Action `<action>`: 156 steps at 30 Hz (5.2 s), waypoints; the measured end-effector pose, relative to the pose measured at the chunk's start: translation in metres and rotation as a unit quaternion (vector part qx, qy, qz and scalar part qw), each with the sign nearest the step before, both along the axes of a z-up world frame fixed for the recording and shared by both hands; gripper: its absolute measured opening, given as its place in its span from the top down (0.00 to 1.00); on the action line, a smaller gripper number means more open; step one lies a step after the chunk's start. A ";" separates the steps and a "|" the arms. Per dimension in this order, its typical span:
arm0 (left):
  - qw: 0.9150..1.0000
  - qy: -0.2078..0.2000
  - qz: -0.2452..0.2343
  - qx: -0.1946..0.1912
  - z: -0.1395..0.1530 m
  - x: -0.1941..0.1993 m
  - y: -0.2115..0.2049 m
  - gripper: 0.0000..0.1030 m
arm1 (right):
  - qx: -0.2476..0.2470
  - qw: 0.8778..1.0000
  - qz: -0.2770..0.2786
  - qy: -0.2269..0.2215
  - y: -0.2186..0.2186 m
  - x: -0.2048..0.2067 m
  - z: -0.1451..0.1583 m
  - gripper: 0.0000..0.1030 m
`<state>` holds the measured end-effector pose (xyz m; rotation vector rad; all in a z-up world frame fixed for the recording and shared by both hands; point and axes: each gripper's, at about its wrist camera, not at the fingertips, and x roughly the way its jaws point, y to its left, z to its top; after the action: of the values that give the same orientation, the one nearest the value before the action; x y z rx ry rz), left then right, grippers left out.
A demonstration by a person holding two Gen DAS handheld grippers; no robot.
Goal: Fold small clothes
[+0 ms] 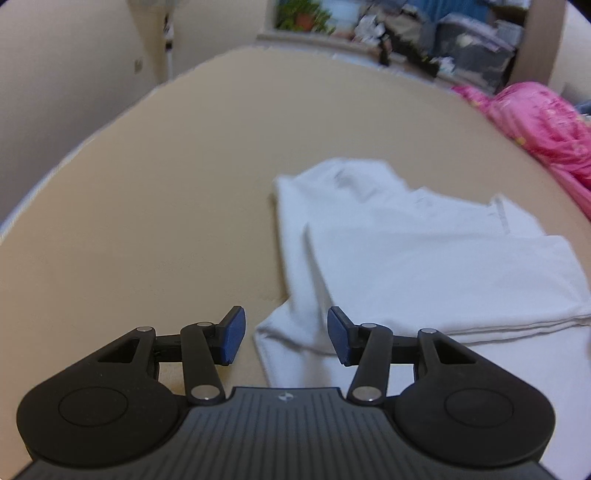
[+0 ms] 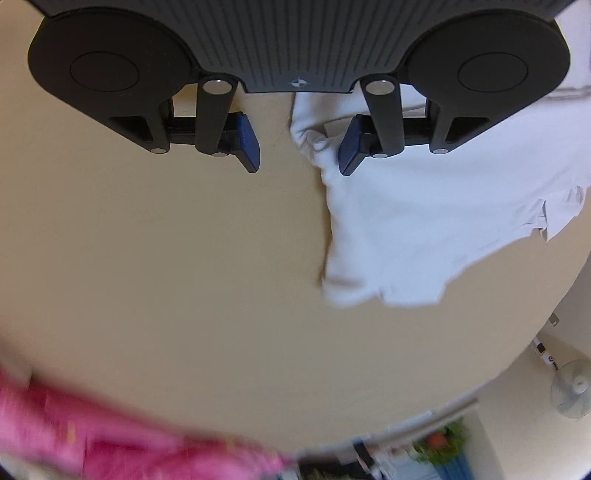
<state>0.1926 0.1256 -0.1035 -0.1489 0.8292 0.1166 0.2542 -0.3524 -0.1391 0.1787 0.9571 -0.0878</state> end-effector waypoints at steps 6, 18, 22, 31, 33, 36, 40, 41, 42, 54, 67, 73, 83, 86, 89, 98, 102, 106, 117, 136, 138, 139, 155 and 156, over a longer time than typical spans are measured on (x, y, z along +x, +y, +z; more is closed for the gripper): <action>0.997 -0.074 -0.022 0.002 0.047 -0.047 -0.012 0.40 | 0.052 0.995 0.017 -0.080 0.011 -0.064 0.068 0.53; 0.993 -0.100 -0.063 -0.019 0.092 -0.176 -0.056 0.41 | 0.043 0.988 0.073 -0.131 0.025 -0.207 0.100 0.51; 0.993 -0.084 -0.070 -0.034 0.074 -0.213 -0.070 0.41 | 0.034 0.990 0.091 -0.097 0.029 -0.229 0.086 0.51; 0.982 -0.143 -0.124 -0.024 0.077 -0.266 -0.109 0.43 | 0.050 0.994 0.036 -0.087 0.000 -0.252 0.086 0.51; 0.983 -0.139 -0.115 -0.033 0.074 -0.272 -0.105 0.52 | 0.043 0.996 0.028 -0.071 -0.005 -0.251 0.079 0.51; 0.993 -0.074 -0.090 -0.020 0.049 -0.268 -0.096 0.57 | 0.046 0.998 0.026 -0.020 -0.009 -0.249 0.058 0.51; 0.999 0.017 -0.039 -0.015 0.016 -0.250 -0.080 0.58 | 0.059 0.997 0.008 0.048 -0.013 -0.244 0.032 0.51; 0.999 0.025 -0.033 -0.011 0.012 -0.248 -0.078 0.58 | 0.058 0.997 0.008 0.057 -0.014 -0.243 0.027 0.51; 0.999 0.035 -0.029 -0.002 0.008 -0.245 -0.077 0.58 | 0.048 0.996 0.008 0.071 -0.013 -0.242 0.022 0.51; 0.994 0.114 0.002 -0.003 -0.033 -0.225 -0.052 0.56 | 0.025 0.992 0.013 0.122 -0.010 -0.240 -0.006 0.50; 0.996 0.088 0.010 0.018 -0.021 -0.233 -0.053 0.64 | 0.025 0.993 0.012 0.116 -0.012 -0.241 0.000 0.50; 0.995 0.101 0.001 -0.001 -0.026 -0.229 -0.055 0.63 | 0.022 0.992 0.016 0.120 -0.010 -0.241 -0.002 0.50; 0.994 0.111 0.010 -0.009 -0.030 -0.229 -0.052 0.62 | 0.014 0.992 0.018 0.124 -0.007 -0.238 -0.004 0.50; 0.994 0.110 0.009 -0.009 -0.030 -0.229 -0.051 0.62 | 0.011 0.992 0.020 0.123 -0.005 -0.238 -0.003 0.50; 0.994 0.110 0.009 -0.010 -0.031 -0.229 -0.052 0.62 | 0.011 0.992 0.019 0.124 -0.005 -0.238 -0.004 0.50; 0.994 0.110 0.007 -0.007 -0.031 -0.228 -0.054 0.63 | 0.009 0.992 0.020 0.123 -0.006 -0.238 -0.004 0.50; 0.994 0.110 0.007 -0.008 -0.031 -0.228 -0.053 0.63 | 0.009 0.992 0.021 0.123 -0.006 -0.238 -0.004 0.50; 0.994 0.110 0.009 -0.009 -0.030 -0.229 -0.054 0.63 | 0.009 0.992 0.021 0.122 -0.007 -0.238 -0.003 0.50; 0.994 0.113 0.004 -0.005 -0.032 -0.227 -0.056 0.63 | 0.001 0.992 0.026 0.123 -0.003 -0.238 -0.004 0.51; 0.994 0.113 0.007 -0.007 -0.031 -0.228 -0.054 0.63 | 0.003 0.992 0.025 0.123 -0.003 -0.239 -0.004 0.51; 0.994 0.113 0.007 -0.007 -0.032 -0.228 -0.054 0.63 | 0.003 0.992 0.025 0.123 -0.003 -0.239 -0.004 0.51; 0.994 0.113 0.007 -0.006 -0.032 -0.228 -0.054 0.63 | 0.003 0.992 0.025 0.123 -0.002 -0.239 -0.004 0.52; 0.994 0.113 0.007 -0.004 -0.032 -0.228 -0.056 0.63 | 0.001 0.992 0.035 0.120 0.000 -0.241 -0.002 0.75; 0.994 0.113 0.007 -0.004 -0.032 -0.228 -0.056 0.63 | 0.001 0.992 0.034 0.120 0.000 -0.241 -0.002 0.75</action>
<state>-0.0355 0.0697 -0.1354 -0.1513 1.0540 0.1457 0.0135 -0.3524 -0.1412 0.1398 1.2029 -0.0453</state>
